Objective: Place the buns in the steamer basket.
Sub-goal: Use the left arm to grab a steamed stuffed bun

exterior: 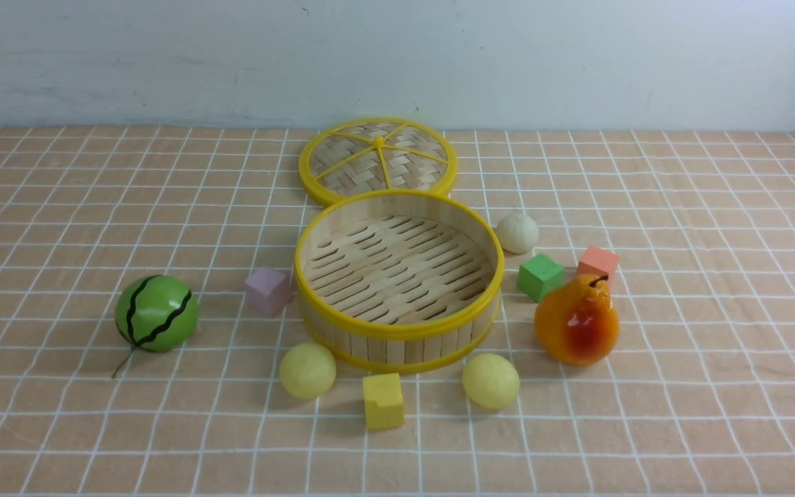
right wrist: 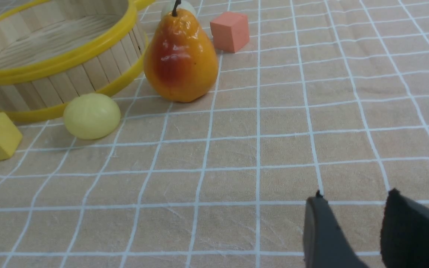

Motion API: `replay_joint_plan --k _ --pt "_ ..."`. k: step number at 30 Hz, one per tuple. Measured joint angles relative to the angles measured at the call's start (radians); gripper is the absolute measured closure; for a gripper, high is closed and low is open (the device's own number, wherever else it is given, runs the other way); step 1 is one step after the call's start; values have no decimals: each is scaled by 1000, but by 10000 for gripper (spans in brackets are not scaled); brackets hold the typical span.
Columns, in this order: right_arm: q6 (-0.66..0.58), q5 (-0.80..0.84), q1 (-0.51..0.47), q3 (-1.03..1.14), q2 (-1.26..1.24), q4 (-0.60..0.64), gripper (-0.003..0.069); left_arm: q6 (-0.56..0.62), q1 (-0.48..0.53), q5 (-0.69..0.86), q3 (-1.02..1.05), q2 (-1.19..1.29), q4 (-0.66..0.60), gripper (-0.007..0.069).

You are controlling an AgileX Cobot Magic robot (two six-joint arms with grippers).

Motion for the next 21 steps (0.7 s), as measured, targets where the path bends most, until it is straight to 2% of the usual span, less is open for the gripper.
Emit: replay_joint_plan --k 5,7,12,15,17,19,21 --pt "0 0 0 0 0 0 420 -7 0 -29 0 0 -40 386" --pt "0 0 0 0 0 0 420 -27 0 -62 0 0 -119 386" --pt "0 0 0 0 0 0 420 -111 0 -216 0 0 -461 386" --pt "0 0 0 0 0 0 420 -112 0 -318 0 0 -565 396" --pt "0 0 0 0 0 0 420 -112 0 -318 -8 0 -581 409" --pt "0 0 0 0 0 0 420 -70 0 -219 -96 0 -583 489" --pt "0 0 0 0 0 0 420 -31 0 -172 -152 10 -576 522"
